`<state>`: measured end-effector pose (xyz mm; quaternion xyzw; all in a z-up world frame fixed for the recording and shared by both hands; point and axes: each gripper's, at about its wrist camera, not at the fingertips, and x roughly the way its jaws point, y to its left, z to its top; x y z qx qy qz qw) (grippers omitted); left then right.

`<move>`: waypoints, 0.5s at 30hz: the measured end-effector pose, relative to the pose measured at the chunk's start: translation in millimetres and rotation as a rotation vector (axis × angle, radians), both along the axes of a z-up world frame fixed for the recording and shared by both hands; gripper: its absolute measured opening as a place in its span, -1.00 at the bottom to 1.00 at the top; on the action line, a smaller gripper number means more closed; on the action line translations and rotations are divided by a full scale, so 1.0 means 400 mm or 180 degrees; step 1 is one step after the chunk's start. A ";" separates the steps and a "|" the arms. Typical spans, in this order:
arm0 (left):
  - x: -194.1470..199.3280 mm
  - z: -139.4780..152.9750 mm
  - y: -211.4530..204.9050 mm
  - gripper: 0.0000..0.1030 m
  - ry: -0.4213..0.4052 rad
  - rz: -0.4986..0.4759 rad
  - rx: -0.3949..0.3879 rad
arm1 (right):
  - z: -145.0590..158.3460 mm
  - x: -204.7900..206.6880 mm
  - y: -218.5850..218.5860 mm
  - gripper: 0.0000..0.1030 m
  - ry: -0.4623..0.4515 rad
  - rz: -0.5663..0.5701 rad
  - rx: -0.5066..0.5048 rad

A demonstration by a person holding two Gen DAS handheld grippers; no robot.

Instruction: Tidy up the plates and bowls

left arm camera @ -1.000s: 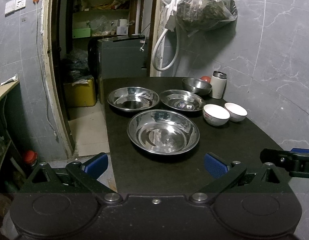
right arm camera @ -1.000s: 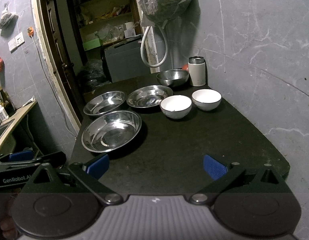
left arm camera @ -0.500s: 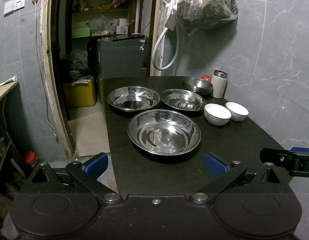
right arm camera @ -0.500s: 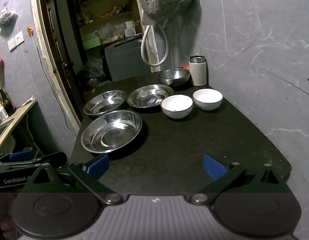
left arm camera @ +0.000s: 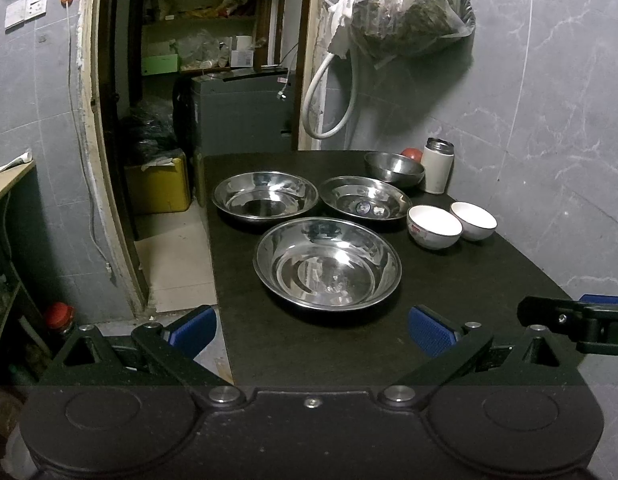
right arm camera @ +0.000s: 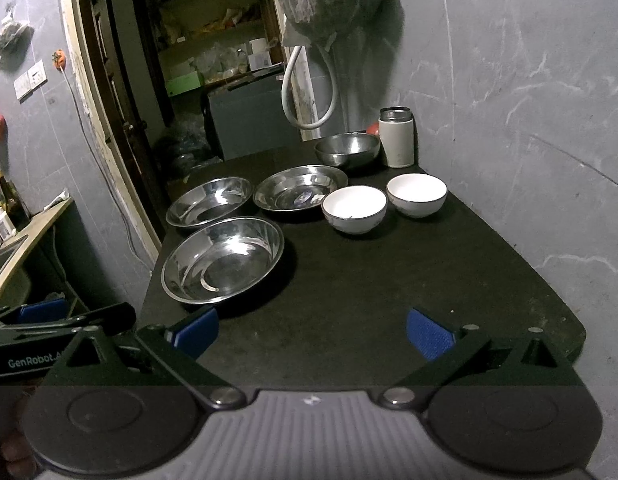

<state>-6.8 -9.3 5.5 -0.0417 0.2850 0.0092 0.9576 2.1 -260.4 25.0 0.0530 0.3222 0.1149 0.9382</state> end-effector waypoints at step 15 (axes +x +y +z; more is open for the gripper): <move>0.008 -0.010 0.004 0.98 0.0022 0.0004 0.0003 | -0.004 0.011 0.004 0.99 0.0030 0.0008 -0.0003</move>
